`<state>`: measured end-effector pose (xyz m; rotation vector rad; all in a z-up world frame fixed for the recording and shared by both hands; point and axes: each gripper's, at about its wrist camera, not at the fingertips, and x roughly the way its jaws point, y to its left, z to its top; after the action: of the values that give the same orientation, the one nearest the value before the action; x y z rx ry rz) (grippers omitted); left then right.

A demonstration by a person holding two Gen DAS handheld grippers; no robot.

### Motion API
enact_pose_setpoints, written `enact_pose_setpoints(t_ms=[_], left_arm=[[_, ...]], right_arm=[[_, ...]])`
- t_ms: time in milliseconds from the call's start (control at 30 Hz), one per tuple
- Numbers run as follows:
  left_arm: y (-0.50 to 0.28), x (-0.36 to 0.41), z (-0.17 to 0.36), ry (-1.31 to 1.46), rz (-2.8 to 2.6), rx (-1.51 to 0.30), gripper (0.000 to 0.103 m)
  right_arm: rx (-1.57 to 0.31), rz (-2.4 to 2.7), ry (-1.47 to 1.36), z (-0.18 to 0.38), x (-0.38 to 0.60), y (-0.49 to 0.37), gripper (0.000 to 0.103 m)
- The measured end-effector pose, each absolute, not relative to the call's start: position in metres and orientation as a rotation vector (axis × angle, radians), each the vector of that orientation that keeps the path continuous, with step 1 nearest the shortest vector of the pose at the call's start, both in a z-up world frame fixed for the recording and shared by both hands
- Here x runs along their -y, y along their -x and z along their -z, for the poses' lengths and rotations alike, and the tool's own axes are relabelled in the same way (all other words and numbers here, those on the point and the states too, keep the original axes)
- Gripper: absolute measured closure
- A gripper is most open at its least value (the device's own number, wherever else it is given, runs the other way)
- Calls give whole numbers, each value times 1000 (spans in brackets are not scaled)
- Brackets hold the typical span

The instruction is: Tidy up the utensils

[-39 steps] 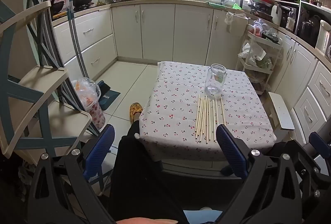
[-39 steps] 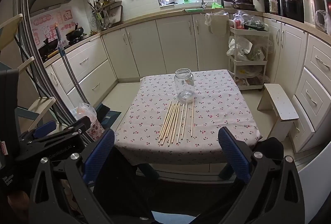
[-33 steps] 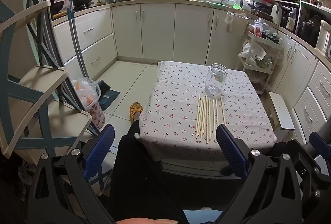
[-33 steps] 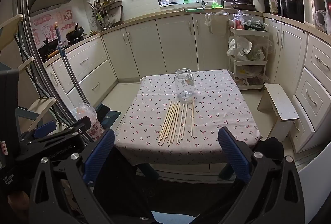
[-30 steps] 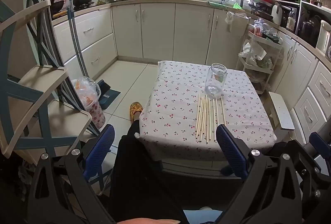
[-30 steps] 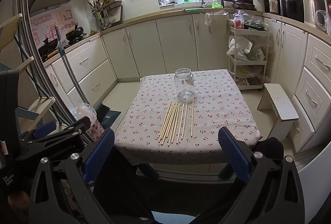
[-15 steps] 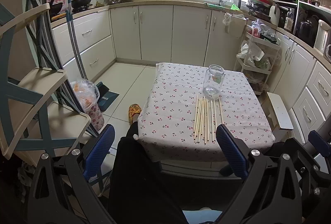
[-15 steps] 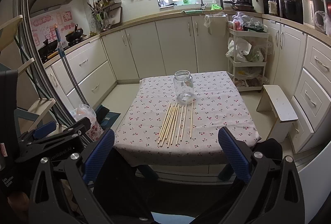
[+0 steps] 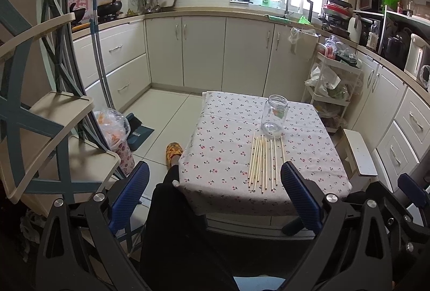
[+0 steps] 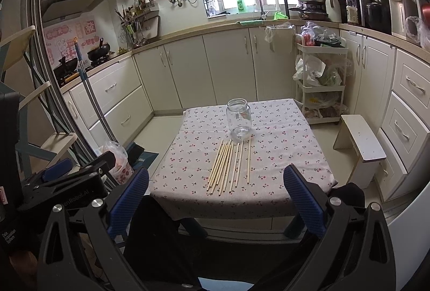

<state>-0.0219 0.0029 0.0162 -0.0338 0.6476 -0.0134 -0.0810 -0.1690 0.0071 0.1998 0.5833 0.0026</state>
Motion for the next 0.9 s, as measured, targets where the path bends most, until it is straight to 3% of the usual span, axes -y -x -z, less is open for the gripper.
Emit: enact_pose_setpoints(t_ms=[900], left_arm=[[33, -5, -29, 45, 30, -604, 8]], right_arm=[[-530, 9, -166, -20, 163, 94, 7]])
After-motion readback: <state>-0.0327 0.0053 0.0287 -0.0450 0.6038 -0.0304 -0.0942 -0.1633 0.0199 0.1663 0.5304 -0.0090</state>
